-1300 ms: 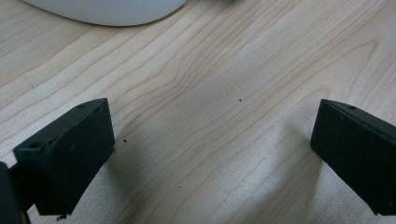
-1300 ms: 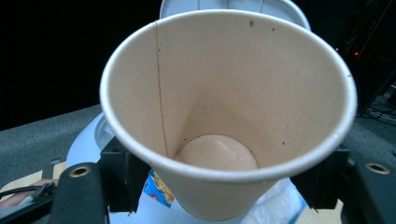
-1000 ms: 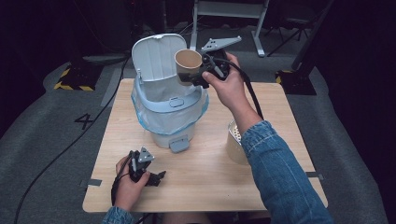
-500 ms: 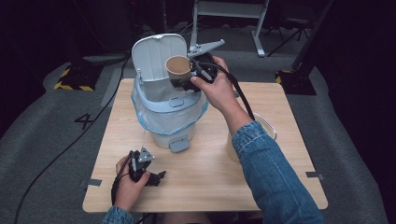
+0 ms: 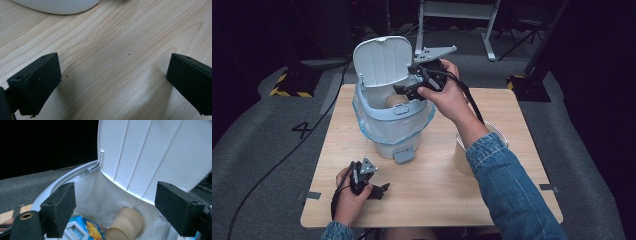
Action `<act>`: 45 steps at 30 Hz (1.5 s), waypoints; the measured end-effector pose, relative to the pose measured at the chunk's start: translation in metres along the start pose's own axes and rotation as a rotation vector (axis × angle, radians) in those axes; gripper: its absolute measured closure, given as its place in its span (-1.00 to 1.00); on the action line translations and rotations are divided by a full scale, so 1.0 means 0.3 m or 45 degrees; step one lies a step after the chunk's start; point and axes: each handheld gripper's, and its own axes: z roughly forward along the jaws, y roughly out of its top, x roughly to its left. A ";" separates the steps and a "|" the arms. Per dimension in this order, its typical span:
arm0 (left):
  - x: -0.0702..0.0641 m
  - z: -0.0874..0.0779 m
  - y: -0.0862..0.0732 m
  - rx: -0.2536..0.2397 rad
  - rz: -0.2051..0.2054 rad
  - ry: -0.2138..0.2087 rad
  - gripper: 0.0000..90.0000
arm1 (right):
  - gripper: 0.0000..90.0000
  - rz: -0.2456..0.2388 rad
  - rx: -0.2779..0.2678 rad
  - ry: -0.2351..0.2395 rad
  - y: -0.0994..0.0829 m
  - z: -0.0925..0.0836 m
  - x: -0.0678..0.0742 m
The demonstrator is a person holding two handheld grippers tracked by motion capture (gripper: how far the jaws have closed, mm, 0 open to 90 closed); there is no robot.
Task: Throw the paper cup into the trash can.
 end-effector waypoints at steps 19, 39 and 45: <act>0.012 -0.002 -0.002 0.000 0.027 -0.028 -1.00 | -0.41 0.039 -0.006 -0.064 -0.092 -0.339 -0.043; 0.025 0.005 0.006 0.003 0.026 -0.034 -1.00 | -0.38 0.116 0.035 -0.196 -0.328 -0.622 -0.108; 0.025 0.005 0.006 0.004 0.024 -0.034 -1.00 | -0.38 0.135 0.039 -0.216 -0.387 -0.682 -0.107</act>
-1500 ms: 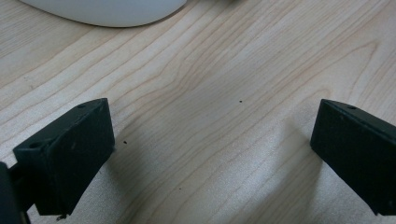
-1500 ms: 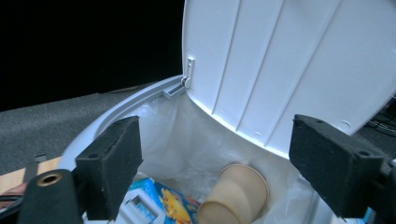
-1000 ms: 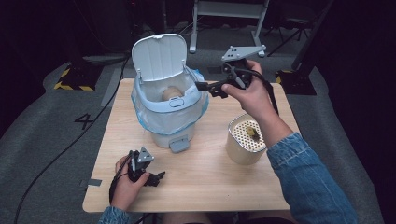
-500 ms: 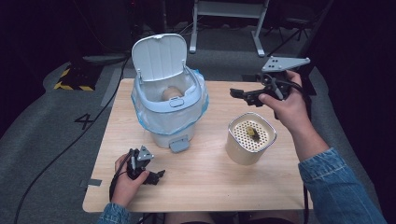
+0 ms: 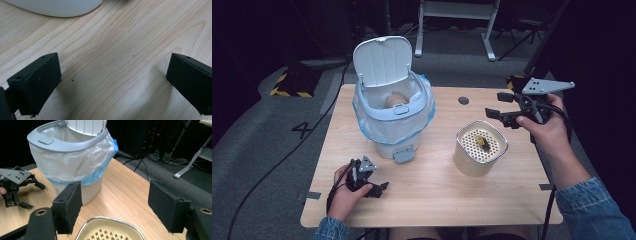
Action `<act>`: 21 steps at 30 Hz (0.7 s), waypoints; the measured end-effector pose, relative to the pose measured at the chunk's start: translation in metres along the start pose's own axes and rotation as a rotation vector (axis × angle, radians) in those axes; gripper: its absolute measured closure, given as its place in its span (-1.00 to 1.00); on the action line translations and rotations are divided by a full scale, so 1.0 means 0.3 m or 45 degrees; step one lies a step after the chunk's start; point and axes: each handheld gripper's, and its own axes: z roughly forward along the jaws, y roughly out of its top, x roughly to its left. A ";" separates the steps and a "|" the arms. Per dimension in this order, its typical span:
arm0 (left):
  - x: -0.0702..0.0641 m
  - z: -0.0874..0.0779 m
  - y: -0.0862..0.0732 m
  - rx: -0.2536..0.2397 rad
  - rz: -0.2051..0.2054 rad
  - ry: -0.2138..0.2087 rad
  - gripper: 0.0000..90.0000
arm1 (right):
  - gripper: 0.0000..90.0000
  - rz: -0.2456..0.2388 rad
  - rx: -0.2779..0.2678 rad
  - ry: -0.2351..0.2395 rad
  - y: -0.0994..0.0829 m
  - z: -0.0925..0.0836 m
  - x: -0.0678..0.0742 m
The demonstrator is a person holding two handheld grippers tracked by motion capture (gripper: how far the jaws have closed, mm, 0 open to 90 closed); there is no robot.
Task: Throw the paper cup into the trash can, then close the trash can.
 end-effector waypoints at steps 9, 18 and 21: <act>0.000 0.000 0.000 -0.001 -0.002 0.001 -1.00 | -0.38 0.022 0.002 -0.029 -0.103 -0.072 -0.009; 0.000 0.000 0.000 -0.001 -0.001 0.002 -1.00 | -0.38 0.059 0.052 -0.078 -0.243 -0.116 -0.027; -0.001 -0.001 -0.001 -0.001 -0.003 0.003 -1.00 | -0.38 0.076 0.067 -0.087 -0.291 -0.127 -0.033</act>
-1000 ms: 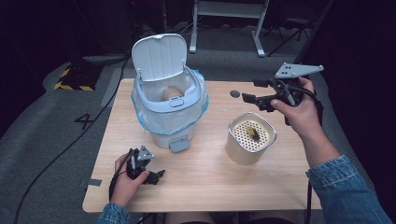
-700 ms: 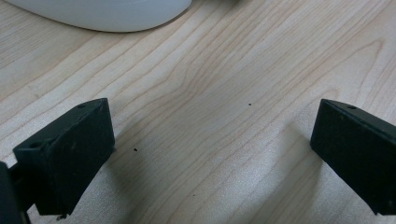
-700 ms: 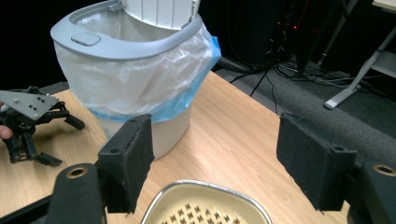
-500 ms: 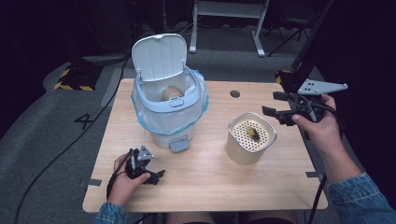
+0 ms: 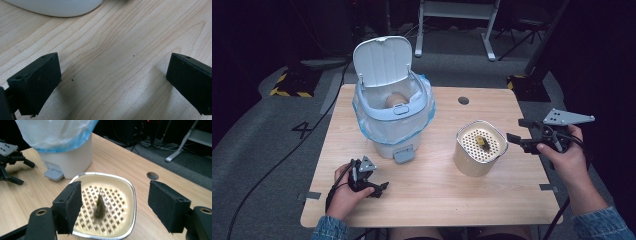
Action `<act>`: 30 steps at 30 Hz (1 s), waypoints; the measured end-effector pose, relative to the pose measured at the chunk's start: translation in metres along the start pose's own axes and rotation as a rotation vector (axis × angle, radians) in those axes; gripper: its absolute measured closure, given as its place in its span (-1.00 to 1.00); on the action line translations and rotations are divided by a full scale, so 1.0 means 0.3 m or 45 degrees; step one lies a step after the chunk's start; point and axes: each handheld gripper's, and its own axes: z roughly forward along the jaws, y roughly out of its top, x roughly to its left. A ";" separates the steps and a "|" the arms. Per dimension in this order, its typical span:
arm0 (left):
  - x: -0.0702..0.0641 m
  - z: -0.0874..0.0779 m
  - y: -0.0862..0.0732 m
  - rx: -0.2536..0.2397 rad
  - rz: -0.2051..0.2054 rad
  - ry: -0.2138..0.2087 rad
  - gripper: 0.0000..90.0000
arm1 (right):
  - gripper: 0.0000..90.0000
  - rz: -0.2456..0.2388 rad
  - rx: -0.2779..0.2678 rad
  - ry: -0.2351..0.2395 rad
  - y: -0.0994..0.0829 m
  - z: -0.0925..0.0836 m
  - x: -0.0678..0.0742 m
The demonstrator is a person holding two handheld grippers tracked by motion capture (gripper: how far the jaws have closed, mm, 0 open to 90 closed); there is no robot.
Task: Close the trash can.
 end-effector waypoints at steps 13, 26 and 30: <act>0.001 -0.001 -0.001 -0.003 -0.001 0.004 -1.00 | -0.40 0.085 0.078 -0.053 -0.203 0.008 -0.031; 0.001 -0.002 -0.003 -0.001 0.005 0.001 -1.00 | -0.44 0.175 0.202 -0.114 -0.417 0.059 -0.047; 0.001 -0.002 -0.003 -0.001 0.004 0.000 -0.99 | -0.42 0.221 0.248 -0.118 -0.468 0.073 -0.048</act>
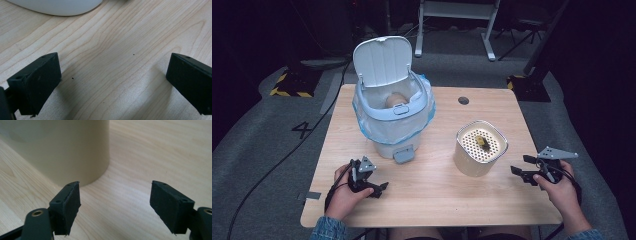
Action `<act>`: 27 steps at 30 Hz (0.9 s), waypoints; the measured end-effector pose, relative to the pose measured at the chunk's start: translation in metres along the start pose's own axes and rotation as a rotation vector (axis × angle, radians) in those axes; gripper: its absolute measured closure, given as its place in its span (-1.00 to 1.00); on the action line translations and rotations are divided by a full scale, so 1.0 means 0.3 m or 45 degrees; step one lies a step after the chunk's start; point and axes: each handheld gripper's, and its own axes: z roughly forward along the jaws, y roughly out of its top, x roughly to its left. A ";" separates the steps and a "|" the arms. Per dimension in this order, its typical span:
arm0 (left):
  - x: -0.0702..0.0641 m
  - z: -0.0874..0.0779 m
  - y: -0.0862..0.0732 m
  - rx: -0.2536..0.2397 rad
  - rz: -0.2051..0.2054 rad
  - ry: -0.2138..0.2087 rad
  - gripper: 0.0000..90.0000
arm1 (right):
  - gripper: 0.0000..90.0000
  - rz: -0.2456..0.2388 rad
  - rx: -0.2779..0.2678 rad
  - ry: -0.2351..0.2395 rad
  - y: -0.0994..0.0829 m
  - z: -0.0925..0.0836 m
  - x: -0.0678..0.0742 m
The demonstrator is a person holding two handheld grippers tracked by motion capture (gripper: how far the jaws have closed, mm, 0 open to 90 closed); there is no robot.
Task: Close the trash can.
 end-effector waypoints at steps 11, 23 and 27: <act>0.006 -0.017 -0.009 -0.060 -0.052 0.048 -0.56 | -0.50 -0.025 0.054 -0.011 -0.097 0.082 0.022; 0.012 -0.070 -0.018 -0.141 -0.142 0.025 -0.52 | -0.69 -0.039 0.054 -0.051 -0.139 0.132 0.034; 0.020 -0.107 -0.014 -0.221 -0.178 0.043 -0.53 | -0.74 -0.021 0.059 -0.082 -0.138 0.135 0.037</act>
